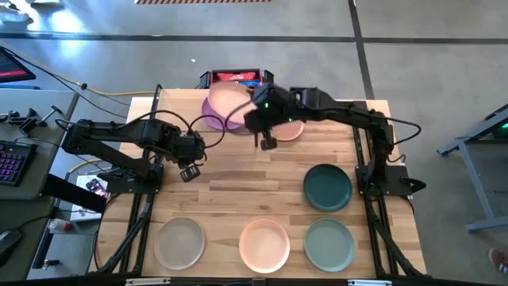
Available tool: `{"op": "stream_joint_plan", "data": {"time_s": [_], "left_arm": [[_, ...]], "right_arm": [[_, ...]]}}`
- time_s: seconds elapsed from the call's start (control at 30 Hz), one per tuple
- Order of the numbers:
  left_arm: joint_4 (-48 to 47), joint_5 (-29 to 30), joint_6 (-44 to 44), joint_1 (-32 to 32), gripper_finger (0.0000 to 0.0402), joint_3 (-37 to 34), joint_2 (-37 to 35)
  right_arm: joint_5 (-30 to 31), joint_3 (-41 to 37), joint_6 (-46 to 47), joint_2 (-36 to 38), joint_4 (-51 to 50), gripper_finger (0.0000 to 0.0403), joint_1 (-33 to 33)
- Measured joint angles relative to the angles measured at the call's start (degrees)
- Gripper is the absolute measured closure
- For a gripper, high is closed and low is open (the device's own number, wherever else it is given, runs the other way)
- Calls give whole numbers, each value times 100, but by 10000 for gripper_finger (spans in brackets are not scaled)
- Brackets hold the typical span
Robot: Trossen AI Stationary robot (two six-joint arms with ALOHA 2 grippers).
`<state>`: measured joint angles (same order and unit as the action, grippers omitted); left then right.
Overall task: Place and stack plates onto a shelf
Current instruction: Stack the light pink plate on top of the purple plate on the shelf
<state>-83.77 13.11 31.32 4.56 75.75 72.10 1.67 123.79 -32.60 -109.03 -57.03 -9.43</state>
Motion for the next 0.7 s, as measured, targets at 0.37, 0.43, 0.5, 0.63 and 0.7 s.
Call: {"op": "stream_joint_plan", "data": {"time_s": [0.37, 0.43, 0.5, 0.63, 0.7], "left_arm": [[-96, 119, -3, 0, 353, 0, -4], [-93, 119, -3, 0, 353, 0, -4], [-93, 121, -3, -2, 353, 0, -4], [-89, 121, -1, -2, 353, 0, -4], [-91, 121, -3, -2, 353, 0, -4]], "right_arm": [[-886, 9, 321, -312, 1361, 403, -619], [-896, 9, 316, -397, 1302, 403, -644], [-898, 9, 222, -491, 1208, 403, -649], [-898, 2, -155, -693, 937, 403, -620], [-899, 2, -386, -762, 819, 403, -590]]}}
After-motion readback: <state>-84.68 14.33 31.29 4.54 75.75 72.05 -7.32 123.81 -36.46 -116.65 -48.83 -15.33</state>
